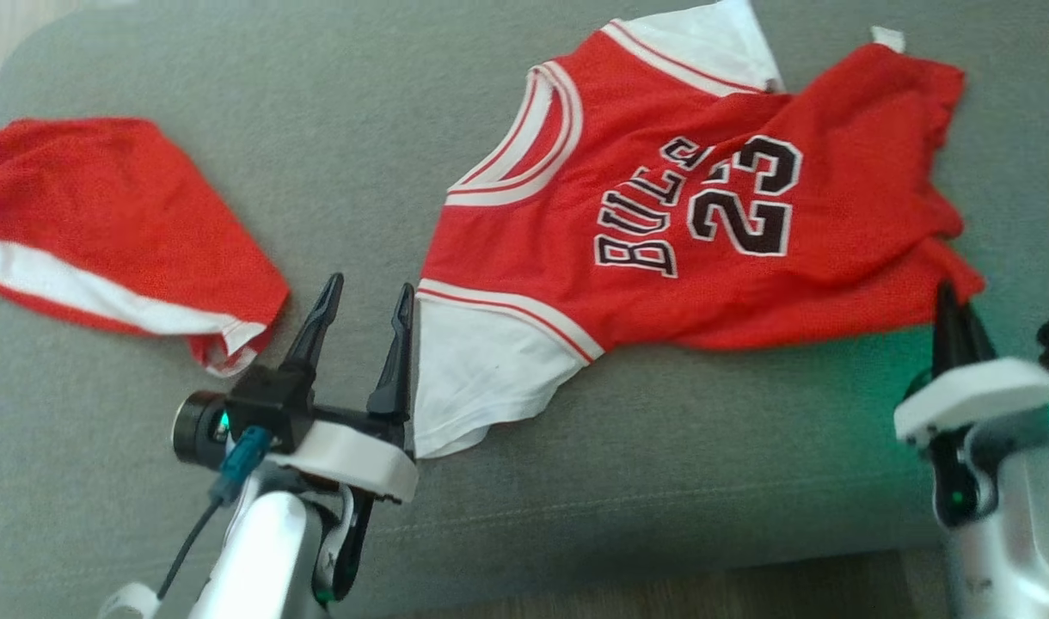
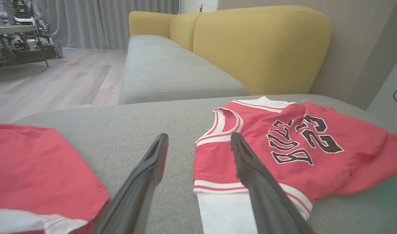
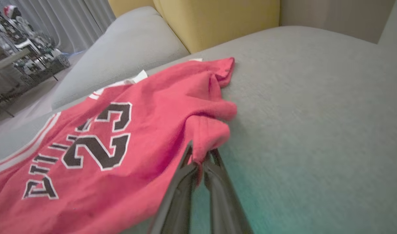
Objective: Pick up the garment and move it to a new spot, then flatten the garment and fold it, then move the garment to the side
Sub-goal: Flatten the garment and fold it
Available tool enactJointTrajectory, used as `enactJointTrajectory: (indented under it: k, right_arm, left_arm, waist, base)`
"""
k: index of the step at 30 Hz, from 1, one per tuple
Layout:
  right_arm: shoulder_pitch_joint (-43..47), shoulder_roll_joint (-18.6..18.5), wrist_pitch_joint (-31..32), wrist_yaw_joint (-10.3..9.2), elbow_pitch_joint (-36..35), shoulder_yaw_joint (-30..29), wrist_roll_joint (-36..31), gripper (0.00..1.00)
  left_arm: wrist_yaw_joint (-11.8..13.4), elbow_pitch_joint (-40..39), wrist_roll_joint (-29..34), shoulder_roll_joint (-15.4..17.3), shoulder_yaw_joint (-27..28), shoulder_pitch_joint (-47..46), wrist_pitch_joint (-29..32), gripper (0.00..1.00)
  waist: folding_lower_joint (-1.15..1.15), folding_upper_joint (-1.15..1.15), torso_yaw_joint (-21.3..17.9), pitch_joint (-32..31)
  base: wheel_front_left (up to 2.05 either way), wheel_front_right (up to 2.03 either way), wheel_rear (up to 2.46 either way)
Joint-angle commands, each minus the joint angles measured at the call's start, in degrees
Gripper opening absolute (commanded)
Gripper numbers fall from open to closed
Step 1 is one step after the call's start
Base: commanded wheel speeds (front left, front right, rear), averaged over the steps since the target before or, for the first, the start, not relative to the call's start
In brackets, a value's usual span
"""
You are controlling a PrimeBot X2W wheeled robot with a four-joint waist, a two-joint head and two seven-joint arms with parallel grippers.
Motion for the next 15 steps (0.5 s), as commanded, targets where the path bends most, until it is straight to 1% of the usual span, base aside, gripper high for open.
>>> enactJointTrajectory:
  k: [1, 4, 6, 9, 11, 12, 13, 15]
  right_arm:
    - [2.0, 0.1, 2.3, -0.02, -4.0, 1.9, 0.6, 0.00]
    - [6.7, 0.1, 7.0, -0.02, -7.1, 1.0, 1.0, 0.00]
    - [9.4, 0.1, 9.6, -0.02, -8.3, -0.2, -0.1, 0.00]
    - [12.1, 0.1, 11.6, -0.02, -10.2, -2.9, -3.1, 0.00]
    - [12.7, 0.1, 11.6, -0.02, -11.3, -4.3, -4.4, 0.00]
    - [12.7, 0.1, 11.1, -0.02, -11.7, -4.8, -5.2, 0.11]
    - [12.6, 0.1, 10.7, -0.02, -11.9, -5.2, -5.9, 1.00]
    - [12.1, 0.1, 9.4, -0.02, -12.2, -4.6, -6.6, 1.00]
  left_arm:
    - [0.2, -1.6, -0.2, 0.2, 2.1, 0.0, -0.3, 1.00]
    - [0.3, -1.4, -0.3, 0.2, 1.9, 0.1, -0.3, 1.00]
    - [0.3, -1.4, -0.4, 0.2, 1.8, 0.1, -0.3, 1.00]
    - [0.3, -1.2, -0.5, 0.2, 1.5, -0.1, -0.3, 1.00]
    - [0.3, -1.1, -0.5, 0.2, 1.5, -0.1, -0.3, 1.00]
    - [0.2, -1.0, -0.5, 0.2, 1.6, -0.2, -0.3, 1.00]
    - [0.1, -0.9, -0.5, 0.2, 1.5, -0.2, -0.3, 1.00]
    - [-0.2, -0.5, -0.5, 0.2, 1.2, -0.3, -0.3, 1.00]
  waist:
    - [0.00, 0.00, -1.4, -0.9]
    - [0.00, 0.00, -1.9, -1.0]
    - [0.00, 0.00, -2.1, -1.0]
    - [0.00, 0.00, -2.1, -1.0]
    - [0.00, 0.00, -2.2, -1.0]
    - [0.00, 0.00, -2.2, -1.0]
    - [0.00, 0.00, -2.2, -0.9]
    - [0.00, 0.00, -2.0, -1.0]
  base:
    - [0.00, 0.00, 0.00]
    - [0.00, 0.00, 0.00]
    - [0.00, 0.00, 0.00]
    - [0.00, 0.00, 0.00]
    - [0.00, 0.00, 0.00]
    - [0.00, 0.00, 0.00]
    - [0.00, 0.00, 0.00]
    - [0.00, 0.00, 0.00]
